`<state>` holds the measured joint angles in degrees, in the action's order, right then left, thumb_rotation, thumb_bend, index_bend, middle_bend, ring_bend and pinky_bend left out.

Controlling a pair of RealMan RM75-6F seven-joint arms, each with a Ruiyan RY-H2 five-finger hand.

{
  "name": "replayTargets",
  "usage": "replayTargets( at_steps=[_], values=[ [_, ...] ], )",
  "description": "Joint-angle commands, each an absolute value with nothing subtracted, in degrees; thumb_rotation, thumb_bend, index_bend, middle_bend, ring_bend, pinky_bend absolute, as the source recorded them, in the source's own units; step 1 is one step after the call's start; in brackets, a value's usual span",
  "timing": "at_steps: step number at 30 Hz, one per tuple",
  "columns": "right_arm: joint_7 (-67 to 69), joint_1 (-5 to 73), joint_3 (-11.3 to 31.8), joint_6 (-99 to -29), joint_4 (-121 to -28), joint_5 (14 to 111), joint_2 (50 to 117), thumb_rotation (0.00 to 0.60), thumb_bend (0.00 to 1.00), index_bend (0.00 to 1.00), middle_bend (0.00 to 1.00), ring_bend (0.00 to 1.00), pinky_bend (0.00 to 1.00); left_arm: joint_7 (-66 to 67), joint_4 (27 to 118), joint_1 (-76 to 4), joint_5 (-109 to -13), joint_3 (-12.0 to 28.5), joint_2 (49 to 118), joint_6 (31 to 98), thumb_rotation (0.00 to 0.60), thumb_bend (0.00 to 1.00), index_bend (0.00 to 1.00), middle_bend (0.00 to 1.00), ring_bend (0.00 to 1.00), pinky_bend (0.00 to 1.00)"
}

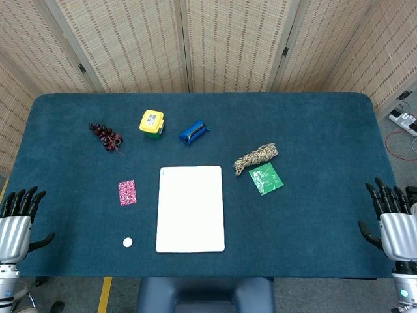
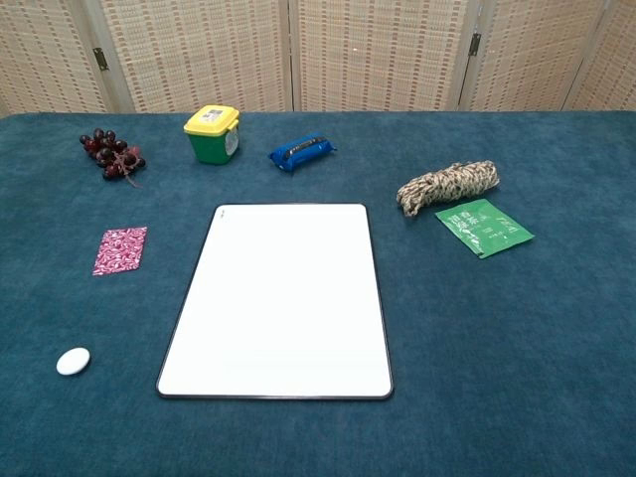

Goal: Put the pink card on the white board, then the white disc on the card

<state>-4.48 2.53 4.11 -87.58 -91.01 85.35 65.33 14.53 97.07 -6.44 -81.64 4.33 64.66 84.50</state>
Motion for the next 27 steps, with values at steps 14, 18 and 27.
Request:
replayTargets(
  at_steps=[14,18,27],
  values=[
    [-4.1,1.9,4.2,-88.7,-91.2,85.7,64.7,0.600,0.37,0.00,0.02,0.09,0.04,14.7,97.2,-8.0,-81.8,5.2,65.3,83.6,0.600,0.19,0.15,0.09,0.07,0.00],
    [-3.9,1.8,4.3,-88.8,-91.2,85.6,64.5,0.600,0.37,0.00,0.02,0.09,0.04,14.3,97.2,-9.5,-81.9,6.0,65.5,82.2,0.600,0.19,0.16,0.09,0.07,0.00],
    [-3.6,1.5,4.5,-89.6,-91.3,86.1,64.1,0.600,0.37,0.00,0.02,0.09,0.04,15.0,99.1,-15.8,-79.4,8.7,65.4,74.3,0.600,0.21,0.17,0.09,0.07,0.00]
  ],
)
